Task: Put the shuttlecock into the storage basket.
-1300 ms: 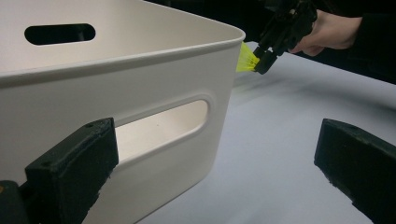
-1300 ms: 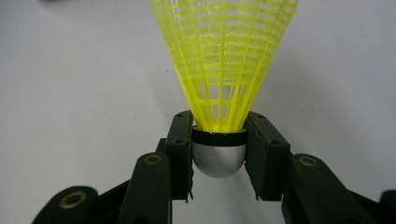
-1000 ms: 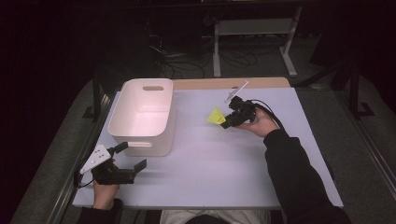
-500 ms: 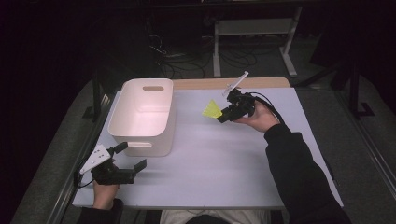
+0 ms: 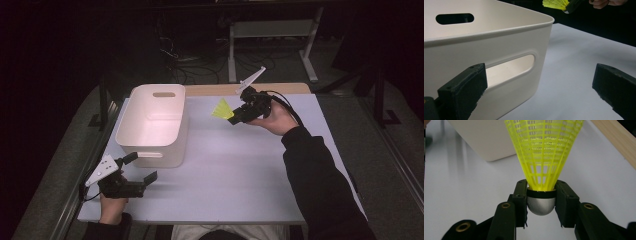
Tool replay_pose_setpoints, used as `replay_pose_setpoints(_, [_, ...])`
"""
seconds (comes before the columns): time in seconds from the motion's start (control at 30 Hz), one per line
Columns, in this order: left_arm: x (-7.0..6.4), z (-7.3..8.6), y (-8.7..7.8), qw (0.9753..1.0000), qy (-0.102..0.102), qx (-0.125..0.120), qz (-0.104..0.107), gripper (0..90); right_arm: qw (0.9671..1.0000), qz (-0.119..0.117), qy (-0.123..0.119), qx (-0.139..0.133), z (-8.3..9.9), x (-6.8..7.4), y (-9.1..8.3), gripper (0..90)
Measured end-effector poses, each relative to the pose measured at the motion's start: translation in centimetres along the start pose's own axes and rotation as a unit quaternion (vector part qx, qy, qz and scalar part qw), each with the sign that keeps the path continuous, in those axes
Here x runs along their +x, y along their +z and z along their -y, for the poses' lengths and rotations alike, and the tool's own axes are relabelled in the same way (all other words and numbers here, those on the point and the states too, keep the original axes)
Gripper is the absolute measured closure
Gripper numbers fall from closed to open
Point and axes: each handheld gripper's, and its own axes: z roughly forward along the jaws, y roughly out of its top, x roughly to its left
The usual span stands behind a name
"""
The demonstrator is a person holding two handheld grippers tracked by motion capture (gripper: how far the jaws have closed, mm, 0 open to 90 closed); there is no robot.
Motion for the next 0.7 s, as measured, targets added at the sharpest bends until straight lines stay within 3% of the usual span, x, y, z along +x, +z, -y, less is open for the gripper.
replay_pose_setpoints(0.7, [0.0, 0.0, -0.1, 1.0, 0.002, -0.001, 0.003, 0.0, 0.9997, -0.006, -0.019, -0.01, -2.9, 1.2, -0.3, 62.9])
